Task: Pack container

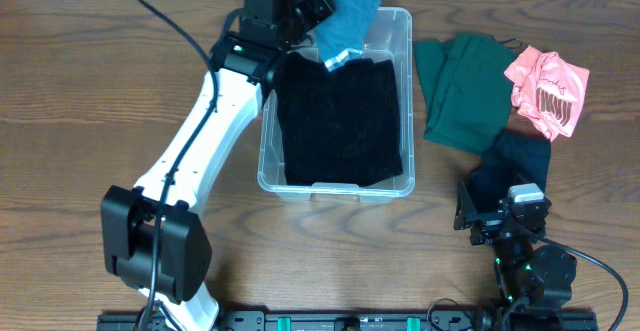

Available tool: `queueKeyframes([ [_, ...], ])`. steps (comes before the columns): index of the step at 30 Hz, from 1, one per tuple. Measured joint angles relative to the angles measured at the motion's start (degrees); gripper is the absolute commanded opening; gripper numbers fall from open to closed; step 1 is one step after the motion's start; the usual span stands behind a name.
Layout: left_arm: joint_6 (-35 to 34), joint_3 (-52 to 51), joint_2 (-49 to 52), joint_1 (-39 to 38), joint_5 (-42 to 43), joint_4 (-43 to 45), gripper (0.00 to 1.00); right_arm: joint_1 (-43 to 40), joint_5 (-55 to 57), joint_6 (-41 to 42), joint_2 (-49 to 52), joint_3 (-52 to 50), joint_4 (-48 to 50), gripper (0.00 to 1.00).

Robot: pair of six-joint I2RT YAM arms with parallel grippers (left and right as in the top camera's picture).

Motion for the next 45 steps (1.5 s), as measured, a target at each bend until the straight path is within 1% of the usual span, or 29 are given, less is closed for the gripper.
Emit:
queueKeyframes([
  [5, 4.2, 0.0, 3.5, -1.1, 1.7, 2.3, 0.06, 0.0, 0.0, 0.0, 0.0, 0.0, 0.0, 0.99],
  [9, 3.7, 0.0, 9.0, -1.0, 3.1, 2.2, 0.06, 0.0, 0.0, 0.0, 0.0, 0.0, 0.0, 0.99],
  [15, -3.3, 0.0, 16.6, -1.0, 3.9, -3.3, 0.06, 0.0, 0.0, 0.0, 0.0, 0.0, 0.0, 0.99],
  [19, -9.3, 0.0, 17.5, -0.9, 3.5, -9.4, 0.06, 0.0, 0.0, 0.0, 0.0, 0.0, 0.0, 0.99],
  [23, -14.6, 0.1, 17.5, -0.7, 1.9, -13.5, 0.07, 0.0, 0.0, 0.0, 0.0, 0.0, 0.0, 0.99],
  [25, -15.9, 0.1, 17.5, -0.5, 1.5, -14.2, 0.16, 0.0, 0.0, 0.0, 0.0, 0.0, 0.0, 0.99],
  [27, -17.1, 0.1, 17.5, -0.3, 1.4, -14.4, 0.31, 0.0, 0.0, 0.0, 0.0, 0.0, 0.0, 0.99],
  [29, -17.7, 0.1, 17.5, 0.2, 1.9, -13.7, 0.64, 0.0, 0.0, 0.0, 0.0, 0.0, 0.0, 0.99],
  [31, -17.3, 0.1, 17.5, 0.7, 3.8, -11.6, 0.76, 0.0, 0.0, 0.0, 0.0, 0.0, 0.0, 0.99],
  [33, -17.3, 0.1, 17.2, 1.3, 6.3, -9.6, 0.99, 0.0, 0.0, 0.0, 0.0, 0.0, 0.0, 0.99],
  [36, -16.9, 0.1, 16.0, 1.9, 8.8, -9.1, 0.98, 0.0, 0.0, 0.0, 0.0, 0.0, 0.0, 0.99],
  [40, -16.3, 0.1, 12.6, 2.2, 9.7, -9.6, 0.98, 0.0, 0.0, 0.0, 0.0, 0.0, 0.0, 0.99],
  [45, -11.6, 0.1, 4.2, 2.5, 9.8, -10.4, 0.98, 0.0, 0.0, 0.0, 0.0, 0.0, 0.0, 0.99],
])
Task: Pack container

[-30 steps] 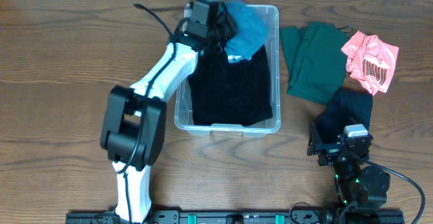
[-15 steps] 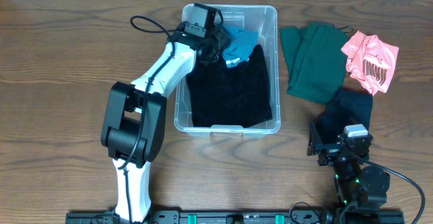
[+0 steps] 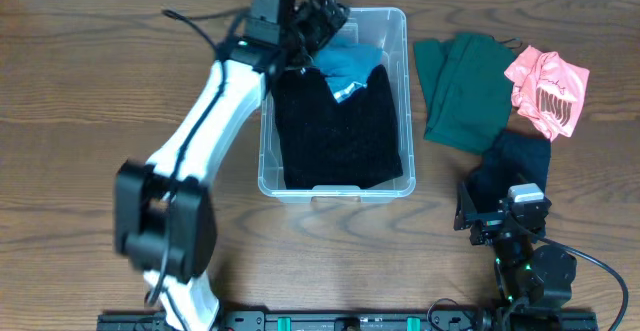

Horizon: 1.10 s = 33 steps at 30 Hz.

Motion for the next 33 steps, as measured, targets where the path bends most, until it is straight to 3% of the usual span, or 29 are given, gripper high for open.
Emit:
queueKeyframes([
  [5, 9.4, 0.0, -10.9, 0.8, -3.8, -9.1, 0.98, 0.0, 0.0, 0.0, 0.0, 0.0, 0.0, 0.99],
  [15, 27.7, 0.2, -23.0, 11.0, -26.7, -33.6, 0.98, 0.0, 0.0, 0.0, 0.0, 0.0, 0.0, 0.99],
  [27, 31.3, 0.2, -23.0, 26.6, -32.2, -45.8, 0.98, 0.0, 0.4, 0.0, 0.0, -0.1, 1.7, 0.99],
  [33, 31.5, 0.2, -23.0, 29.0, -32.6, -46.4, 0.98, 0.0, -1.6, 4.0, 0.2, -0.3, 14.7, 0.99],
])
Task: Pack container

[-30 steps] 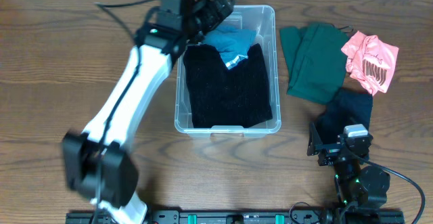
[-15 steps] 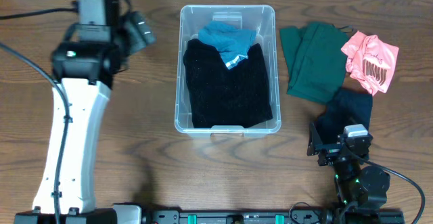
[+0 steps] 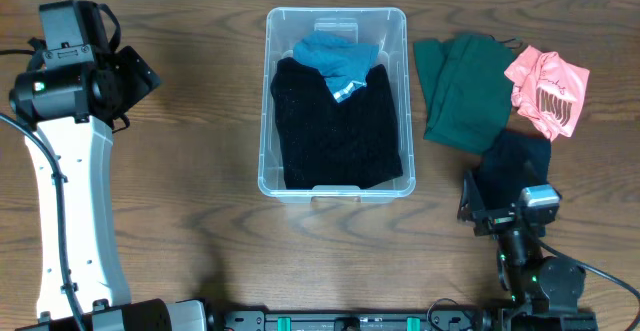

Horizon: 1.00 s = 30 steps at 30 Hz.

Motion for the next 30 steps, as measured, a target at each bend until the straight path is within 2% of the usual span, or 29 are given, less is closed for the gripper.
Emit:
queueKeyframes([
  [5, 0.0, 0.0, 0.0, 0.0, -0.2, 0.0, 0.98, 0.0, -0.1, 3.2, 4.0, 0.7, 1.9, 0.99],
  [9, 0.0, 0.0, 0.0, 0.0, -0.2, 0.0, 0.98, 0.0, -0.8, 7.0, 16.7, 5.8, -1.5, 0.99],
  [15, 0.0, 0.0, 0.0, 0.0, -0.3, 0.0, 0.98, 0.0, -3.8, 8.5, 41.0, 24.7, -8.5, 0.99],
  [20, 0.0, 0.0, 0.0, 0.0, -0.4, 0.0, 0.98, 0.0, -9.6, 2.3, 59.3, 44.0, -14.4, 0.99],
  [25, 0.0, 0.0, 0.0, 0.0, -0.4, 0.0, 0.98, -0.2, -15.1, -0.6, 69.1, 55.7, -17.8, 0.99],
  [30, 0.0, 0.0, 0.0, 0.0, -0.4, 0.0, 0.98, -4.6, -17.5, 3.0, 73.9, 58.1, -21.6, 0.99],
])
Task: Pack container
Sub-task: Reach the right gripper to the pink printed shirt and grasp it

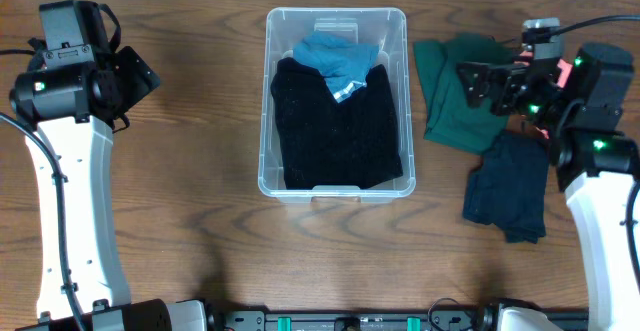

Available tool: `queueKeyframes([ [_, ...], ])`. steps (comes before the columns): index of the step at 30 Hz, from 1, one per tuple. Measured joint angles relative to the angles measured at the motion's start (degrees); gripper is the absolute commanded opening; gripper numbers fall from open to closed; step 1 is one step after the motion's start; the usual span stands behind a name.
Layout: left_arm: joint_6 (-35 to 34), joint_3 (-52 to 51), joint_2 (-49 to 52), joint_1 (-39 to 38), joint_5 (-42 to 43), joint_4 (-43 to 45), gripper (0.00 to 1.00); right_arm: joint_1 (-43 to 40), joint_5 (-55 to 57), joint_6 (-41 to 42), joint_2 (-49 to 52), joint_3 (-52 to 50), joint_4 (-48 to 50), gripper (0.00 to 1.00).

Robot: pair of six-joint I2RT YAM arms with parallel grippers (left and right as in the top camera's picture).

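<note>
A clear plastic container [266, 161] stands mid-table. Inside it lies a black garment [335, 136], with a blue garment [335, 56] on top at the far end. To its right a green garment [450, 111] lies on the table, and a dark navy one [510, 191] is nearer the front. My right gripper [474, 83] hangs open over the green garment's upper part. The right arm hides most of a pink garment. My left gripper [140, 76] is open and empty at the far left, well away from the container.
The white left arm [75, 191] runs down the table's left side. The right arm [605, 201] runs down the right edge. A dark rail [350, 321] lines the front edge. Bare wood shows between the container and the left arm.
My right arm was low at the front right by the navy garment. It now reaches to the back right, gripper open over the green garment. The left arm and the container's contents are unchanged.
My left gripper held the blue garment above the container's far end. Then it was down inside, with the blue cloth on the black one. Then it stood open at the far left, the blue garment left in the container. Now the right gripper is over the green garment.
</note>
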Motion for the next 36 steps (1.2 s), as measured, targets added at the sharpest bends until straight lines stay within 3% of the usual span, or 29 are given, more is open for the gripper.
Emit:
queueKeyframes([
  [8, 0.0, 0.0, 0.0, 0.0, 0.0, 0.0, 0.98, -20.9, -0.4, 3.6, 9.0, 0.0, -11.9, 0.99],
  [13, 0.0, 0.0, 0.0, 0.0, 0.0, 0.0, 0.98, -30.1, -0.5, 3.8, 16.1, 0.0, -5.4, 0.99],
  [22, 0.0, 0.0, 0.0, 0.0, 0.0, 0.0, 0.98, -32.3, -1.4, 7.9, 30.1, 0.0, 7.1, 0.99],
  [29, 0.0, 0.0, 0.0, 0.0, 0.0, 0.0, 0.98, -33.9, -2.1, 11.1, 37.6, 1.4, 10.5, 0.99],
  [36, 0.0, 0.0, 0.0, 0.0, 0.0, 0.0, 0.98, -34.1, -9.5, 13.5, 42.8, 4.4, 17.4, 0.99],
])
